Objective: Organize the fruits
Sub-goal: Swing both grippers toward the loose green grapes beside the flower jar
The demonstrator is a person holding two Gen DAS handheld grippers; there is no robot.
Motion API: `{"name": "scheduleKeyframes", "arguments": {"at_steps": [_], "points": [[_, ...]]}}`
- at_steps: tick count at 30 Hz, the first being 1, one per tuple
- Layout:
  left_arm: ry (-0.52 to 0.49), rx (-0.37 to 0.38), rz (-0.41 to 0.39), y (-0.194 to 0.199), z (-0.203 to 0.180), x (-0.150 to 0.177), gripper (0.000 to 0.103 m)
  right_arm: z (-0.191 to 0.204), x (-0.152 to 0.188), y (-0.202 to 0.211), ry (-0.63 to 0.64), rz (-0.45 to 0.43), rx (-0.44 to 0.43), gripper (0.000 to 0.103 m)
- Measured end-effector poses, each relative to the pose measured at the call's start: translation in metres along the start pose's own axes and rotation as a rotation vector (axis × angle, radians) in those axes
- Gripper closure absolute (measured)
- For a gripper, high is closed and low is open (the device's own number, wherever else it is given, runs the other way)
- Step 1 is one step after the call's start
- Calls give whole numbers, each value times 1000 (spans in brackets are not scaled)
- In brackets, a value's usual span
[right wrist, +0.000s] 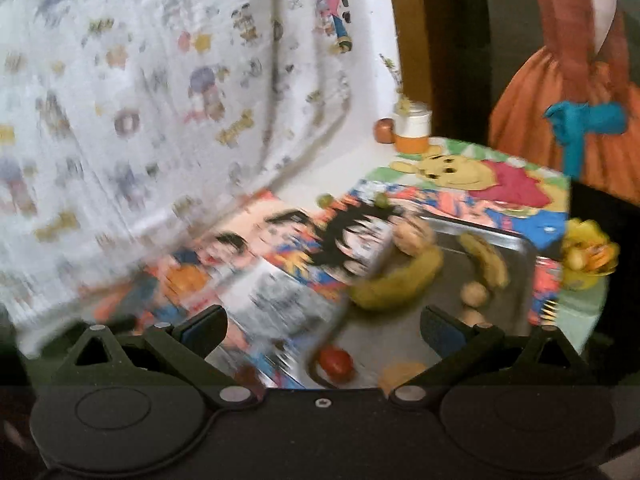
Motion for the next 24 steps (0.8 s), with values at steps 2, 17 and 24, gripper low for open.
{"name": "scheduleKeyframes", "arguments": {"at_steps": [2, 17, 24], "points": [[48, 6, -25, -3, 6, -17, 0, 4, -25, -6, -71, 32, -68, 1], [64, -34, 5, -84, 37, -94, 0, -24, -127, -123, -29, 60, -70, 1], [7, 0, 49, -148, 34, -91, 0, -53, -124, -193, 81, -1, -36, 1]]}}
Point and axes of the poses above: each gripper's, at about its wrist camera, not at the fingertips, and y roughly against the way its jaws point, z to its left, x to its underside, the point moved 10 cm from there along -y, roughly the way its jaws point, and after that the axes turned 1 degree about -y, right-handed, at the moved point
